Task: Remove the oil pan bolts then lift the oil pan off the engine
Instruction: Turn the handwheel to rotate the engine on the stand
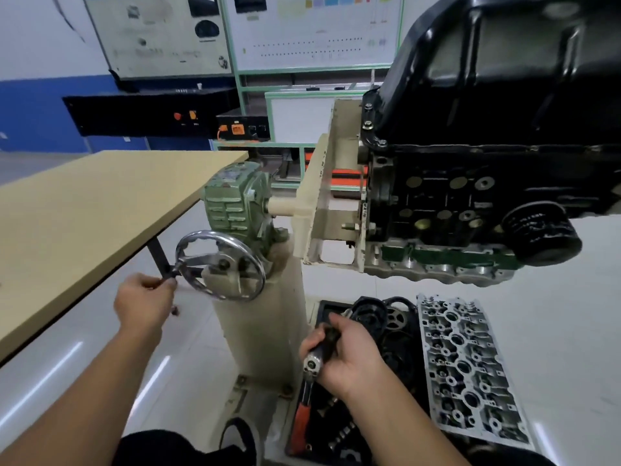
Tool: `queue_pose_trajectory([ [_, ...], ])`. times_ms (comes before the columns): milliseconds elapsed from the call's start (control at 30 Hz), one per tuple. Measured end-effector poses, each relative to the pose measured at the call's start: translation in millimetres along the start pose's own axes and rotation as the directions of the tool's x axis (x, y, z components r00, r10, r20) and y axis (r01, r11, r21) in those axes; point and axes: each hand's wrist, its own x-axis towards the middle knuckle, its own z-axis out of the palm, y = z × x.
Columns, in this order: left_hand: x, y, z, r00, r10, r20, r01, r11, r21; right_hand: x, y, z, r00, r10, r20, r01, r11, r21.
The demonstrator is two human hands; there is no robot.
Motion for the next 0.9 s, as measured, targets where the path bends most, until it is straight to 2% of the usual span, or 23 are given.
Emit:
queue_pose_trajectory([
  [33, -13, -17, 7, 0.996, -0.071, 0.047, 0.068, 0.996, 0.064, -1, -1, -1, 1.000, 0.004, 0.001, -0.004, 1.000, -0.005],
  [100, -58, -38, 37, 0.960, -0.155, 0.232, 0.140, 0.987, 0.080, -3, -2, -1, 1.000, 0.015, -0.008, -0.015, 1.000, -0.028],
  [133, -78, -40, 52, 0.944, -0.122, 0.307, 0.112, 0.992, 0.049, -3, -1, -2, 1.000, 0.017, -0.014, -0.018, 0.999, -0.035],
  [200, -100, -22, 63, 0.907, 0.031, 0.420, 0.022, 0.992, -0.121, -2, -1, -1, 1.000, 0.014, -0.025, -0.015, 1.000, -0.026],
  [267, -79, 11, 49, 0.915, 0.139, 0.379, -0.036, 0.963, -0.267, 0, 0, -1, 1.000, 0.019, -0.023, -0.018, 1.000, 0.007],
  [367, -19, 37, 9, 0.979, 0.087, 0.187, -0.020, 0.941, -0.337, 2, -1, -1, 1.000, 0.018, -0.026, -0.017, 0.999, 0.037],
  [400, -4, 29, 2, 0.991, 0.028, 0.128, 0.013, 0.950, -0.313, 2, -3, -1, 0.999, 0.009, -0.032, -0.007, 0.999, 0.037],
  [467, -3, 2, 0, 0.993, -0.103, 0.060, 0.111, 0.985, -0.132, 2, -4, -3, 0.999, -0.011, -0.043, 0.012, 1.000, 0.029],
  [500, -18, -13, 7, 0.979, -0.174, 0.106, 0.182, 0.981, -0.068, 2, -4, -4, 0.999, -0.017, -0.043, 0.018, 1.000, 0.025],
  [567, -65, -29, 35, 0.915, -0.274, 0.296, 0.306, 0.950, -0.064, 3, -3, -5, 0.998, -0.028, -0.055, 0.029, 0.999, 0.022],
  [633, -102, -21, 59, 0.875, -0.180, 0.450, 0.288, 0.940, -0.185, 6, 0, -6, 0.997, -0.028, -0.075, 0.029, 0.999, 0.015],
  [667, -106, -6, 62, 0.882, -0.094, 0.462, 0.237, 0.935, -0.264, 8, 3, -6, 0.996, -0.024, -0.081, 0.025, 1.000, 0.011],
  [700, -98, 13, 58, 0.902, -0.025, 0.432, 0.181, 0.929, -0.323, 10, 6, -7, 0.996, -0.021, -0.086, 0.022, 1.000, 0.012],
  [767, -60, 44, 33, 0.960, 0.008, 0.281, 0.101, 0.922, -0.373, 12, 12, -9, 0.996, -0.014, -0.085, 0.015, 1.000, 0.007],
  [833, -18, 46, 5, 0.984, -0.072, 0.160, 0.129, 0.916, -0.381, 11, 14, -13, 0.997, -0.008, -0.082, 0.008, 1.000, -0.005],
  [900, -5, 16, -3, 0.978, -0.191, 0.086, 0.206, 0.950, -0.235, 7, 10, -14, 0.997, -0.022, -0.081, 0.021, 1.000, -0.007],
])
